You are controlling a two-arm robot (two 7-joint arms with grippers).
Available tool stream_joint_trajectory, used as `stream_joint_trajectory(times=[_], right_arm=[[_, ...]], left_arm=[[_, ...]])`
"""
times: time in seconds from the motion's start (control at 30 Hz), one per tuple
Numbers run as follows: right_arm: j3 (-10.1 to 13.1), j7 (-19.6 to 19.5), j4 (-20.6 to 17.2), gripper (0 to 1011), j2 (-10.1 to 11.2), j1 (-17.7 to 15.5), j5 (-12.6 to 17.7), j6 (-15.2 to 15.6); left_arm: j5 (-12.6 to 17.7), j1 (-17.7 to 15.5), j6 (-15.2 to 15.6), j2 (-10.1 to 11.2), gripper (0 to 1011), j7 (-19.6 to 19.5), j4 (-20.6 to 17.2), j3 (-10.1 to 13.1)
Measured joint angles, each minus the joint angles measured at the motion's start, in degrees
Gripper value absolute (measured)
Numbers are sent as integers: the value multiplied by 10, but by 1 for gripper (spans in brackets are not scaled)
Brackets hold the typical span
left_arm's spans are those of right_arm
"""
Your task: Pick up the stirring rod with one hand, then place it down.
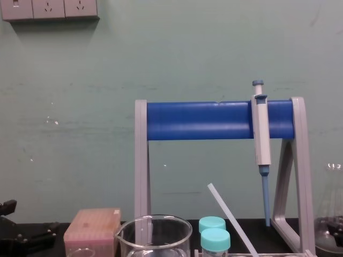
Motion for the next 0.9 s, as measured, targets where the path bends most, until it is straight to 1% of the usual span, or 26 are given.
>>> stream_joint_trajectory(times=[0.9], right_arm=[[0, 0, 0, 1000, 0, 0, 0, 0]], left_arm=[[0, 0, 0, 0, 1000, 0, 0, 0]])
